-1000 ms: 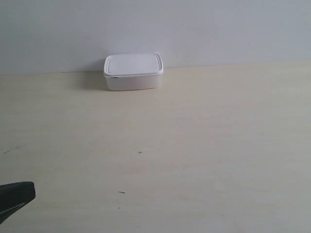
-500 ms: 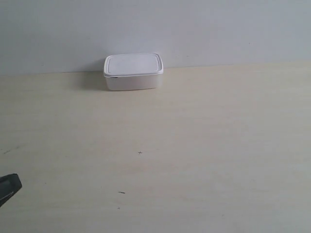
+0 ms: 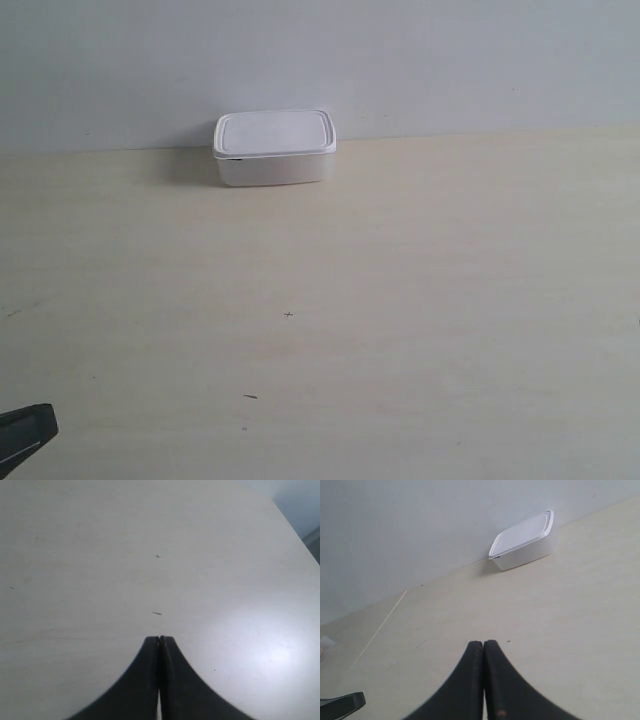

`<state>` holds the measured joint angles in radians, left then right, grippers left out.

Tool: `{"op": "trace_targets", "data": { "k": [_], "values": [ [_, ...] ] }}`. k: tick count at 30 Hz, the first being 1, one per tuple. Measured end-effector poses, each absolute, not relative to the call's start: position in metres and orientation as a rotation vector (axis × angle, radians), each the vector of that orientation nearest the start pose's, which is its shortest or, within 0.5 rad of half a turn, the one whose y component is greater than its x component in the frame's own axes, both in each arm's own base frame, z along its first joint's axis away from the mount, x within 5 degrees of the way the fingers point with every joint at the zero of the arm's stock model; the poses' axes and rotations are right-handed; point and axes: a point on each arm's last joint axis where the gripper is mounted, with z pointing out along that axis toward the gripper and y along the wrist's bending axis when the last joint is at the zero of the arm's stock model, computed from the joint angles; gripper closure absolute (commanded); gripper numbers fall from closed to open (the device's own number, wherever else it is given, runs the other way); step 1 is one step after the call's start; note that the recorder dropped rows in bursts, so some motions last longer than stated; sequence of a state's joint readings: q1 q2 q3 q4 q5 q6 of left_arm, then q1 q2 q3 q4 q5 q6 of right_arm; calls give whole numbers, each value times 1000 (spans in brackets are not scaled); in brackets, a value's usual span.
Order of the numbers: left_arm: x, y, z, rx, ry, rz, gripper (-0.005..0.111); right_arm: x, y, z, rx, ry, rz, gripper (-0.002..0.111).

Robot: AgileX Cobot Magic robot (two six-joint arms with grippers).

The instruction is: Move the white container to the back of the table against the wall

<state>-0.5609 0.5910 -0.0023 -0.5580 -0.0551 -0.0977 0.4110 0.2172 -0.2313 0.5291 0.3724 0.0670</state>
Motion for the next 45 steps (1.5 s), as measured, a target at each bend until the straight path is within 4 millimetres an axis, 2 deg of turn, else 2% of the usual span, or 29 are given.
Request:
{"op": "trace_targets", "data": {
  "k": [8,14,19,22,31,45],
  "values": [
    [85,-50,172,-118,2098,-728,107,55,42,249,7,1876,853,108],
    [82,-49,178,-113,2031,-759,107,55,42,249,5,1876,850,108],
    [77,-44,188,-118,1925,-799,107,56,38,247,-81,1866,720,108],
    [75,-39,193,-156,1853,-796,107,57,37,240,-103,1882,677,108],
    [70,-21,206,-297,1652,-720,107,56,32,196,-201,1977,512,108],
    [56,-3,217,-434,1411,-584,107,55,31,179,-213,2026,487,108]
  ]
}}
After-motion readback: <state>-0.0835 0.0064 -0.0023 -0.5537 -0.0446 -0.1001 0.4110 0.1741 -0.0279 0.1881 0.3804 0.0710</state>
